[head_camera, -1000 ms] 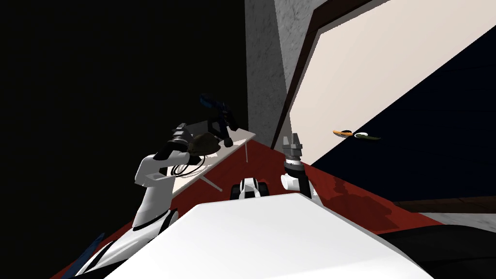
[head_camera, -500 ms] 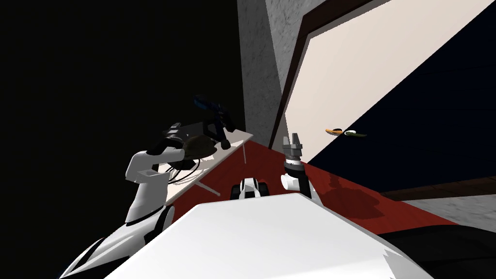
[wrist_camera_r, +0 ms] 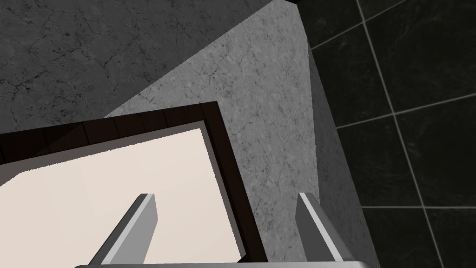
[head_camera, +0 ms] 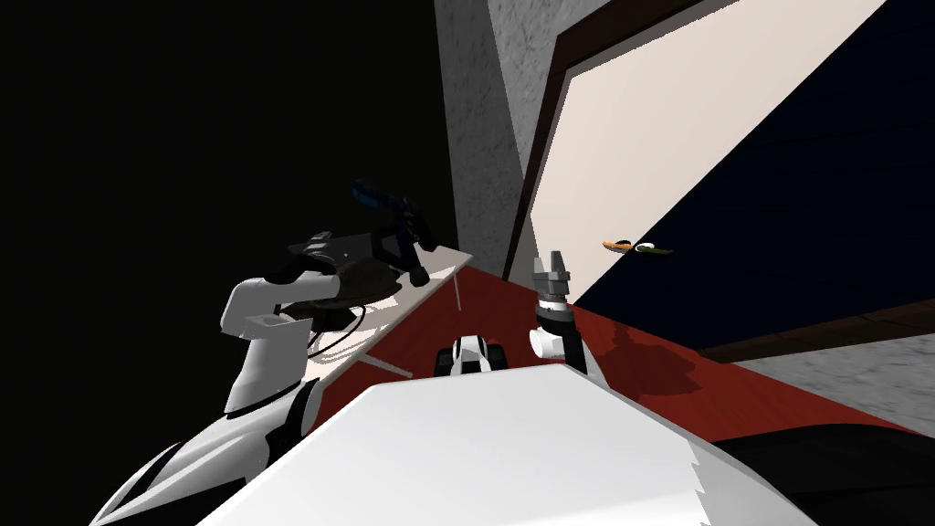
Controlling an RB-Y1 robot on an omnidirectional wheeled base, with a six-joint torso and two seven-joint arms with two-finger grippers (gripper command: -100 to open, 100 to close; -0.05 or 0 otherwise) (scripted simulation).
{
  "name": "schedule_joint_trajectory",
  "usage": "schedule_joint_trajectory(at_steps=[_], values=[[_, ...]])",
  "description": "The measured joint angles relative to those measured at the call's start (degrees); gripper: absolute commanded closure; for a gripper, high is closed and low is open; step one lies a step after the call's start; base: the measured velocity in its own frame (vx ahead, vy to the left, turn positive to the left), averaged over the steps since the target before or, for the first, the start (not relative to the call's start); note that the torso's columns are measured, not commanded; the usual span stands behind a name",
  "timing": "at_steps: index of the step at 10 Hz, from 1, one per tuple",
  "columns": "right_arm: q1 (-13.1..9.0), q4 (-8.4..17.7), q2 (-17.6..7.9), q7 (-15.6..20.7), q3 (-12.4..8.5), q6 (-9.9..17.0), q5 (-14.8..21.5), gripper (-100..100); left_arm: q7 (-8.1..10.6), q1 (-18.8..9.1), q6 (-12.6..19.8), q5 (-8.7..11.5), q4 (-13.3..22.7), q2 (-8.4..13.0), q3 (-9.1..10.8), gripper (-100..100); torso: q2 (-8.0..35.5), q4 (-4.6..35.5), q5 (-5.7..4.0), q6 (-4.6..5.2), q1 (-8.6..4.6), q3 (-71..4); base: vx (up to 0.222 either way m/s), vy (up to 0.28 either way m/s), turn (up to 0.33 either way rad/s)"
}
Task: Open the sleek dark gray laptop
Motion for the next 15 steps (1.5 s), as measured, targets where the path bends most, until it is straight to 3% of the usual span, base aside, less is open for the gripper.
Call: schedule_joint_trajectory(at_steps=[5,10,13,15], values=[[-0.01,0.00,0.00,0.00,0.00,0.00,0.00,0,2.76,-2.20,6.08,0.37,3.33,3.42,1.26,-100,-0.01,0.02,0.06,0.00,0.19,0.00,0.040,-0.005,-0.110],[0.01,0.00,-0.01,0.00,0.00,0.00,0.00,0,6.71,-6.19,14.17,1.34,10.24,8.99,2.60,-100,0.95,0.61,-0.31,-0.57,0.01,0.56,0.078,-0.001,-0.146],[-0.01,0.00,0.00,0.00,0.00,0.00,0.00,0,8.55,-7.22,18.69,1.48,11.53,11.22,3.65,-100,1.00,0.68,-0.51,-0.33,-0.28,0.56,0.023,0.001,-0.065],[0.00,0.00,0.00,0.00,0.00,0.00,0.00,0,8.67,-7.19,18.97,1.46,11.61,11.35,3.74,-100,1.12,0.72,-0.47,-0.49,-0.22,0.65,0.030,-0.005,0.140]])
